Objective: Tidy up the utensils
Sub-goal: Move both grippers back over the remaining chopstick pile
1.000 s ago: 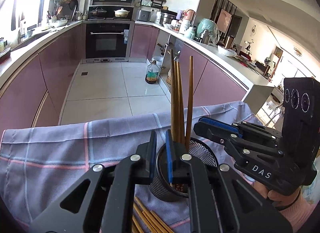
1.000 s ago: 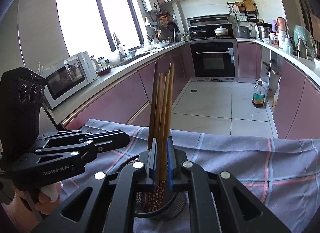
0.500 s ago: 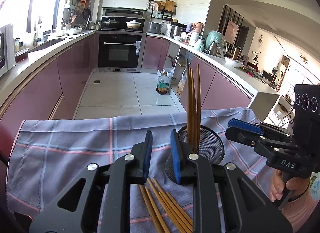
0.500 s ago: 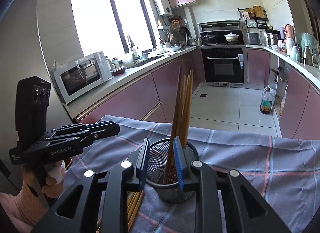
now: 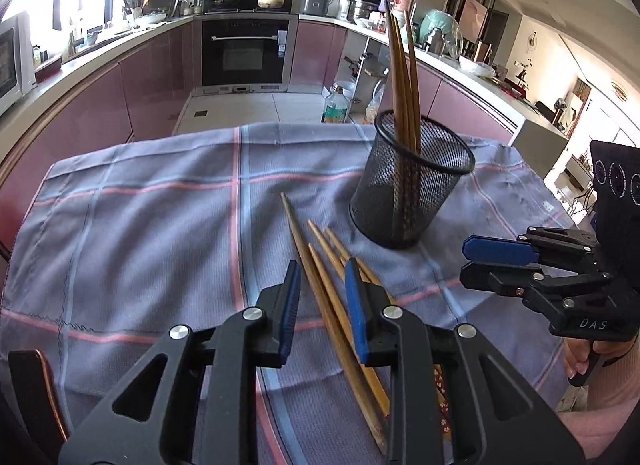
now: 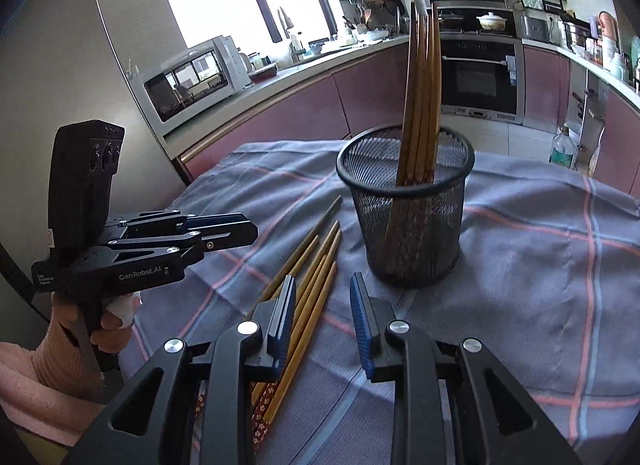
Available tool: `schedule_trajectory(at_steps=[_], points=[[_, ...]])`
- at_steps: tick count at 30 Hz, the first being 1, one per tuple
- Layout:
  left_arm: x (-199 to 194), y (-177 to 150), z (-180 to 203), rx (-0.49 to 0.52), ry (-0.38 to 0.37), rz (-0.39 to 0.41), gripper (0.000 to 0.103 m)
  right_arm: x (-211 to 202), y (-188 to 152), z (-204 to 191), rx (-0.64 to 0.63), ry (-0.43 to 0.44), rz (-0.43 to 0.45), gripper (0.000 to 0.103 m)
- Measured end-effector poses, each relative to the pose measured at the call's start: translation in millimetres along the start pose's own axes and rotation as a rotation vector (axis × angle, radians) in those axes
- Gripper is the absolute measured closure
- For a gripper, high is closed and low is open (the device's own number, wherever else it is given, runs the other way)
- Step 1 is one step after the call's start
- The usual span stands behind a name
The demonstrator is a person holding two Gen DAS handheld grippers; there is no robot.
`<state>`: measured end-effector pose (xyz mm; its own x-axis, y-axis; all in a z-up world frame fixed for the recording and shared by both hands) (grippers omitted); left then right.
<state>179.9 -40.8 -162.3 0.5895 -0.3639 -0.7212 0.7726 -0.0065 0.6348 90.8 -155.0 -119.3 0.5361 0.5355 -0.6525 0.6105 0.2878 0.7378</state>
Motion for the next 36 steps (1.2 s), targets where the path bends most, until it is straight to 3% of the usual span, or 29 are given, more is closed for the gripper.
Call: schedule_trajectory(at_steps=[7,15,24,36], points=[[17.2,-26.8,1.3,-0.011,-0.006,-0.068,0.08,14.1,-21.9,-11.4,0.021,0.021,-0.064,0.077],[30.7,-38.6,0.9,-0.008,0.014,-0.119,0.08,15.7,-30.1,-16.9,0.022,0.024,-0.076,0.077],[30.9,-43.3,1.2,-0.026,-0.007,-0.138,0.093,14.2,-34.4,-14.1,0.026,0.028,-0.082,0.077],[17.4,-60.9,1.5,-0.047,0.001,-0.139,0.094,17.9,-37.0,-15.1,0.008,0.017,-0.101,0.077]])
Point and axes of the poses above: each gripper's, at about its wrist camera, not at the fingertips, and x roughly the way its jaws point, z to its right, y to its top, the point moved 10 cm from there along x, roughly the way its jaws point, and after that the axes turned 10 degrees about -x, right-handed, at the moved point
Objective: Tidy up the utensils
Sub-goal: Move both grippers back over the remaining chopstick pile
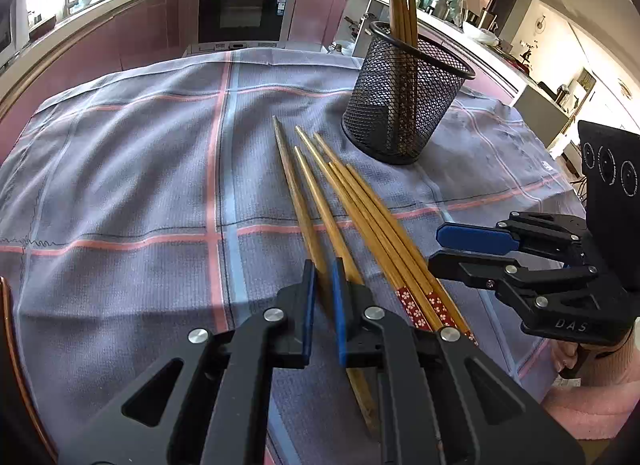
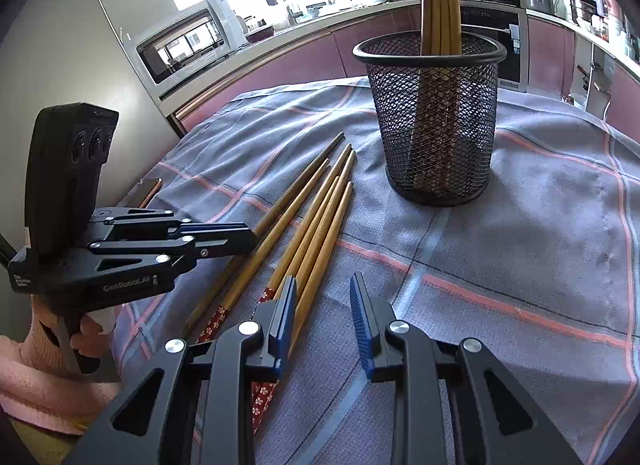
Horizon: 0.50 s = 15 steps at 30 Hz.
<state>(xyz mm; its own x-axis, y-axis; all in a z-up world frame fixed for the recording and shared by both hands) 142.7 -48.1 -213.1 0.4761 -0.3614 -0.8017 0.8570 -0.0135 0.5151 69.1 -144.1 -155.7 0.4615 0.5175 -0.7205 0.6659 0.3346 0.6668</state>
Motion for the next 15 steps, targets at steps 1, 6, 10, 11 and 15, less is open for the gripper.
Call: schedule_trajectory(at_steps=[1,6,10,11,15], points=[[-1.3,-2.0,-0.6,-0.002,-0.002,-0.001,0.094,1.0,-0.3,-1.1,-0.003,0.0,-0.002,0.077],[-6.2,-12.6,0.0,-0.001,-0.009,-0.009,0.094,4.2,-0.8,-3.9,-0.037,-0.029,-0.013,0.077],[-9.6,-19.3,1.7,0.004,-0.022,-0.018,0.094,3.9,-1.8,-1.0,-0.035,-0.038,-0.019,0.078],[-9.8,-19.3,1.8,0.005,-0.021,-0.017,0.094,3.7,-2.0,-0.6,-0.035,-0.038,-0.02,0.078],[-9.2,-15.4,0.8,0.016,-0.006,-0.005,0.093,2.9,-2.8,0.9,-0.036,-0.044,-0.026,0.079]])
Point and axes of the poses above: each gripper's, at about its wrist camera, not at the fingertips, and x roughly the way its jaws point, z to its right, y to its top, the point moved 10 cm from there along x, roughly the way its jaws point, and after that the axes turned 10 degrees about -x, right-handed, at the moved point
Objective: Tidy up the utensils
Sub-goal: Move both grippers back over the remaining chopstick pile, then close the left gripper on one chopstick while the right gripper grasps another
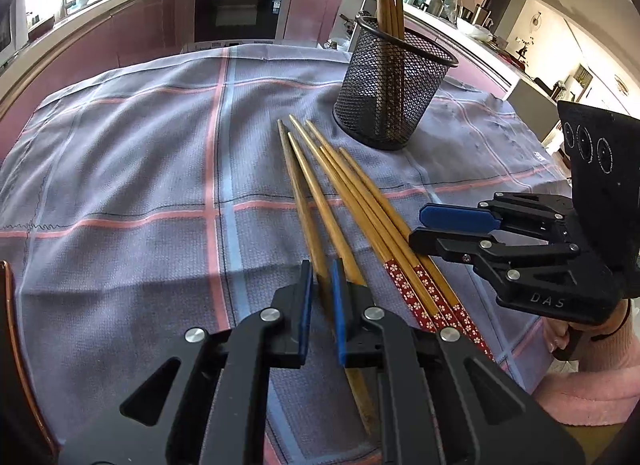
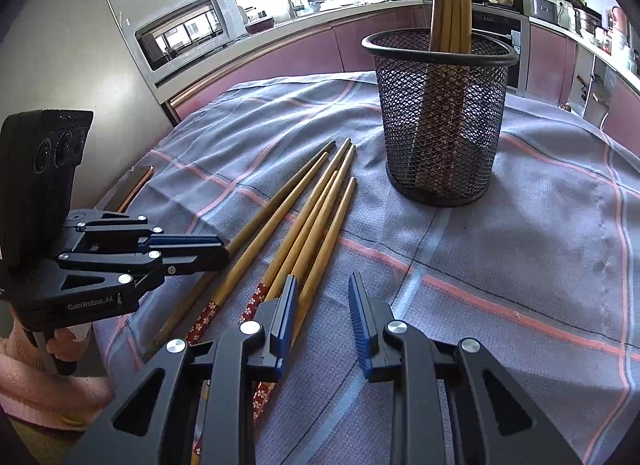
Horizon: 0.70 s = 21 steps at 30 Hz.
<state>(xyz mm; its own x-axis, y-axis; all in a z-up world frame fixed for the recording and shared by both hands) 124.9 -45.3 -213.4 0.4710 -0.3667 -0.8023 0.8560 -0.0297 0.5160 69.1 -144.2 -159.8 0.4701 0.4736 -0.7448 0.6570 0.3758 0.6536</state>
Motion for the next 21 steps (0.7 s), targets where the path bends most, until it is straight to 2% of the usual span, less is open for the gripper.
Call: schedule_trajectory(at_steps=[4,8,21], points=[[4.5,9.9,-0.6,0.02,0.014,0.001,0.093,-0.6,-0.3,2.3,-0.001,-0.01,-0.008,0.079],[11.8,15.5,-0.6,0.038,0.029,-0.01,0.089,3.2,2.8,1.5,-0.013,-0.031,-0.017,0.08],[23.2,31.0,-2.2,0.047,0.047,-0.007,0.089,18.6,16.4,1.2,-0.081,-0.109,-0.026,0.083]])
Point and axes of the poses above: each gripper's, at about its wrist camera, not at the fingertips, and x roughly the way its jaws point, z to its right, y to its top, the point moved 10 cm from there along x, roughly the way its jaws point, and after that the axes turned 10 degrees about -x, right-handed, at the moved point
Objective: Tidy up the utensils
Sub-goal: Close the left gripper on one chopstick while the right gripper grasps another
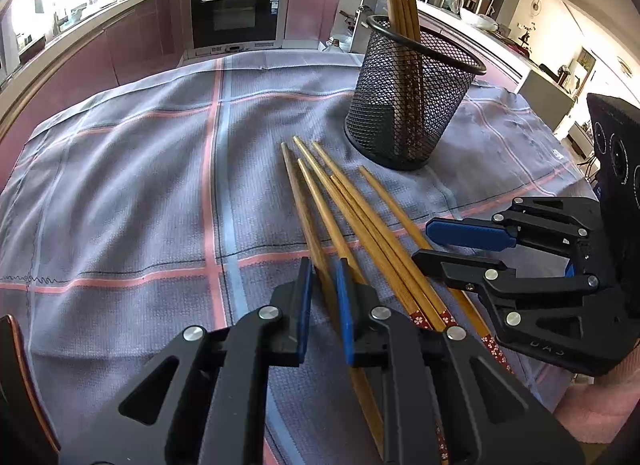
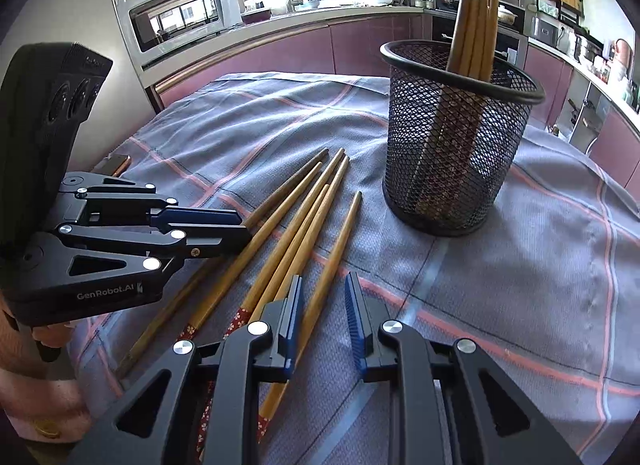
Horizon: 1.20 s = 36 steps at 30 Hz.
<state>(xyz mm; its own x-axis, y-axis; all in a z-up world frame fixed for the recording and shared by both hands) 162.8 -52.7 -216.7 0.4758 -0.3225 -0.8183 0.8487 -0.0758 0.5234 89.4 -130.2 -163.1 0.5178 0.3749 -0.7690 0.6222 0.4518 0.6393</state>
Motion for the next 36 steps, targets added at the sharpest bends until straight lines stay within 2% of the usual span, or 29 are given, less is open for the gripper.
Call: schedule_trajectory(at_steps=[4,10,15,20,28,34,36], points=[[3.5,3.9,0.2,-0.015,0.005,-0.001,0.091,0.9,0.7,3.7,0.02,0.005,0.0,0.092],[2.4,2.4,-0.5,-0.036,0.013,0.003,0.093,-0.9,-1.0,7.4,0.067,0.039,0.011,0.097],[1.1,2.1,-2.9,-0.029,0.02,0.005,0.092,-5.7,0.2,9.7,0.086,0.055,0.024,0.098],[4.8,5.2,-1.6,-0.01,0.039,0.003,0.087,-11.4,2.9,10.7,0.086,0.062,0.038,0.098],[6.2,7.4,-1.7,-0.035,0.047,0.009,0.093,-28.8,8.1,11.9,0.088,0.086,0.091,0.098],[-0.5,5.7,-2.1,-0.073,0.018,0.015,0.095,-48.1,11.1,15.1,0.092,0.105,0.141,0.098],[-7.7,6.6,-1.3,-0.093,-0.022,0.019,0.095,-54.9,13.3,16.0,0.092,0.105,0.161,0.098]])
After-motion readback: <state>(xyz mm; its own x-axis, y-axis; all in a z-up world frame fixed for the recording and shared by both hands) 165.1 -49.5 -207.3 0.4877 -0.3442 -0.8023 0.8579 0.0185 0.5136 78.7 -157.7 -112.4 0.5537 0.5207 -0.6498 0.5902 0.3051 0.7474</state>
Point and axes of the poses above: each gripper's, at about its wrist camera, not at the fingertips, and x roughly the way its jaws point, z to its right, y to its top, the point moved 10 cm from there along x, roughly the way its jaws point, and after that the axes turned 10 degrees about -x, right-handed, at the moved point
